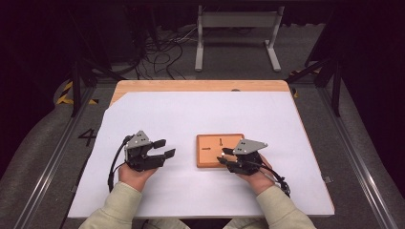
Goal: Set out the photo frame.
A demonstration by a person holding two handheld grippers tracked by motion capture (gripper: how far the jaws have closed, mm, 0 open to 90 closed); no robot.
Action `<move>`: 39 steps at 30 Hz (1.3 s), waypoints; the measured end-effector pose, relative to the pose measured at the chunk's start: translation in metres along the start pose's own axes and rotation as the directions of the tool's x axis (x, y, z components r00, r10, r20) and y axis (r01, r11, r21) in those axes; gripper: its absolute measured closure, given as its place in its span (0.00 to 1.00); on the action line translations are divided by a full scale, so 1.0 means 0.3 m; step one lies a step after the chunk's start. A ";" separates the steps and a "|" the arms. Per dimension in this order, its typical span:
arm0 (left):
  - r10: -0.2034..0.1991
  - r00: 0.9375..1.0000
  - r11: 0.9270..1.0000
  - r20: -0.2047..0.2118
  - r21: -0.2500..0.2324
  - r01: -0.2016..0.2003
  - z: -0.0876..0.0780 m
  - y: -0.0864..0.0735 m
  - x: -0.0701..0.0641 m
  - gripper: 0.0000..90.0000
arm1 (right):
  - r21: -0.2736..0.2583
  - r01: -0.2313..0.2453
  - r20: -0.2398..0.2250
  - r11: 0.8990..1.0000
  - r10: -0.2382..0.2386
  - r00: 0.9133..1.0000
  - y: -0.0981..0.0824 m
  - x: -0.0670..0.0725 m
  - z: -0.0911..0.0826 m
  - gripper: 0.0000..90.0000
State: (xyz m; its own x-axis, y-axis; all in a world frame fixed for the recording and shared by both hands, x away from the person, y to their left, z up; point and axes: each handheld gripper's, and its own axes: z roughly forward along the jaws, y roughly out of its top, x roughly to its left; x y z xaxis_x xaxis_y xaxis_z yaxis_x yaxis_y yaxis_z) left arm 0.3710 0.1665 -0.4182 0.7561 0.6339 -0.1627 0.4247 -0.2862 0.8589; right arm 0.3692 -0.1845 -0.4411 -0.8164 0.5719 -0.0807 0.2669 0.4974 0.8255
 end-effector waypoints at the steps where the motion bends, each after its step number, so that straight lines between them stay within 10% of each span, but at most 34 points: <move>1: -0.001 1.000 1.000 0.000 0.001 0.001 0.001 0.000 0.000 0.48 | 0.008 0.000 -0.003 1.000 0.000 1.000 -0.001 0.000 0.007 0.69; 9: 0.002 1.000 1.000 0.004 0.010 -0.002 0.008 -0.001 0.002 0.48 | 0.044 0.019 0.002 0.999 -0.019 1.000 0.003 0.002 0.023 0.92; 20: 0.001 1.000 1.000 0.003 0.023 -0.001 0.014 -0.002 0.001 0.47 | 0.049 0.066 0.021 0.997 -0.067 0.997 0.003 0.014 0.023 0.93; 39: 0.005 1.000 1.000 0.028 0.019 -0.005 0.037 0.009 -0.004 0.46 | 0.002 0.273 0.130 0.962 -0.271 0.954 -0.046 0.095 -0.003 0.93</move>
State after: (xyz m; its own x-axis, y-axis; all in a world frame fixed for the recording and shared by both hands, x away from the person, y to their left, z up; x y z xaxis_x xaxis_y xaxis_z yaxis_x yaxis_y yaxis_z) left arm 0.3767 0.1567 -0.4210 0.7718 0.6122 -0.1720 0.4301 -0.3033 0.8503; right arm 0.3418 -0.1757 -0.4544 -0.7843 0.4954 -0.3735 0.0350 0.6363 0.7707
